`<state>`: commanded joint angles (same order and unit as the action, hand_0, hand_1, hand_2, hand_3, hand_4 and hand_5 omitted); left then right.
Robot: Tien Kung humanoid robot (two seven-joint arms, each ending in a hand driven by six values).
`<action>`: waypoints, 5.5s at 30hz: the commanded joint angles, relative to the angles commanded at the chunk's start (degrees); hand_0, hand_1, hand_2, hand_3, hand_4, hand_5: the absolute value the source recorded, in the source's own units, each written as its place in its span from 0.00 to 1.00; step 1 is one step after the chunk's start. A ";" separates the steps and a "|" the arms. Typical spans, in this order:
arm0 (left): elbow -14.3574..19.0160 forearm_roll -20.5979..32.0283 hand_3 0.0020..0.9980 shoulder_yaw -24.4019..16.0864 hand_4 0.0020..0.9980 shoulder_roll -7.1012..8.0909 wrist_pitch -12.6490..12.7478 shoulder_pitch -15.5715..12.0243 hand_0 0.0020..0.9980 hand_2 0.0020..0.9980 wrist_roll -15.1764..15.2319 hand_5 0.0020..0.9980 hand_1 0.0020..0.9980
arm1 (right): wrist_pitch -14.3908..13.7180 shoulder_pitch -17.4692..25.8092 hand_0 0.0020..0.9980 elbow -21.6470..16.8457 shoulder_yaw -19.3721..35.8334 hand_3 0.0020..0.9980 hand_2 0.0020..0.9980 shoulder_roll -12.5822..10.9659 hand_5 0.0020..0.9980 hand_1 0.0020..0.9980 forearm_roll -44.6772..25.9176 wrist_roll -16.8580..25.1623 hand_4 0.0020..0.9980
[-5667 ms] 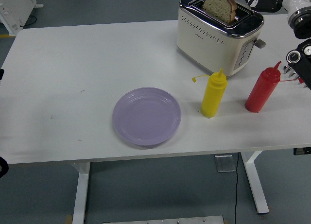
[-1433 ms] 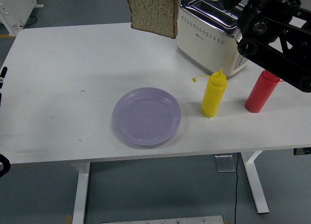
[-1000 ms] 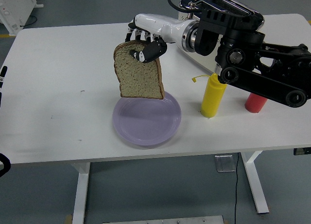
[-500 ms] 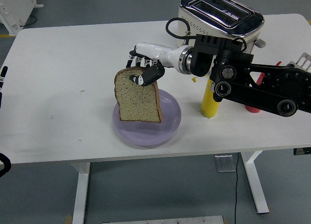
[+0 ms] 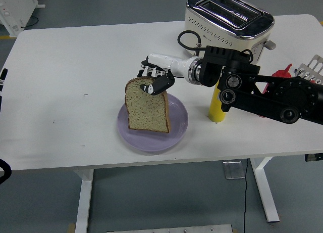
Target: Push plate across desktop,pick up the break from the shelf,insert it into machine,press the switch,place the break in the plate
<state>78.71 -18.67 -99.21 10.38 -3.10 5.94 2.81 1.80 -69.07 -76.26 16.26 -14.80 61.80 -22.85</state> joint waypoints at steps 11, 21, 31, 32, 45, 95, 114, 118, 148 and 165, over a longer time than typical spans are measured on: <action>0.01 0.02 0.78 0.11 0.71 -0.02 0.02 -0.17 0.87 0.88 0.01 1.00 0.82 | 0.74 0.72 0.36 1.19 -0.69 0.51 0.49 0.51 0.26 0.45 -0.88 0.78 0.59; -0.05 -0.01 0.78 0.20 0.71 -0.04 0.06 -0.17 0.87 0.88 0.01 1.00 0.82 | 2.91 0.54 0.46 1.04 -0.96 0.56 0.56 0.67 0.29 0.56 1.67 1.20 0.65; -0.27 -0.08 0.78 0.50 0.71 -0.15 0.08 0.25 0.87 0.88 -0.07 1.00 0.82 | 3.14 0.62 0.66 1.58 -0.63 0.68 0.71 0.79 0.28 0.72 2.80 1.71 0.71; -0.30 -0.09 0.78 0.48 0.71 -0.16 0.08 0.26 0.87 0.88 -0.07 1.00 0.82 | 3.05 0.63 0.66 1.60 -0.59 0.68 0.71 0.77 0.28 0.72 2.95 1.72 0.71; -0.23 -0.17 0.78 0.42 0.71 -0.15 0.09 0.39 0.87 0.88 -0.06 1.00 0.82 | -1.12 0.60 0.76 0.86 4.99 0.79 0.81 0.05 0.28 0.79 7.61 2.49 0.74; 1.03 0.40 0.78 0.00 0.71 0.71 0.09 -0.28 0.87 0.87 -0.03 1.00 0.82 | -14.34 43.06 0.83 -3.13 75.07 0.77 0.80 -8.31 0.58 0.79 -35.86 29.72 0.50; 0.96 0.40 0.78 0.35 0.71 1.11 0.13 -0.12 0.87 0.87 -0.19 1.00 0.82 | -2.06 59.68 0.82 -2.56 84.11 0.75 0.78 -4.66 0.61 0.78 -33.79 23.86 0.50; 0.82 0.31 0.78 0.40 0.71 1.00 0.19 -0.02 0.87 0.87 -0.30 1.00 0.82 | -2.01 60.38 0.82 -2.57 84.30 0.75 0.78 -4.02 0.61 0.78 -33.73 24.06 0.50; 1.37 0.25 0.78 0.12 0.70 0.62 0.29 -0.62 0.87 0.88 -0.36 1.00 0.82 | -2.90 60.14 0.82 -1.86 85.02 0.74 0.77 -2.84 0.62 0.77 -33.78 24.06 0.51; 2.64 0.28 0.78 0.06 0.70 0.82 0.55 -0.79 0.87 0.88 -0.28 1.00 0.82 | -2.56 59.68 0.82 -1.78 84.76 0.74 0.77 -2.93 0.61 0.77 -33.58 24.00 0.51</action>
<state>81.35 -18.39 -99.15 11.20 -2.55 5.16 2.54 -0.76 -9.39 -78.04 101.02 -17.73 28.22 1.15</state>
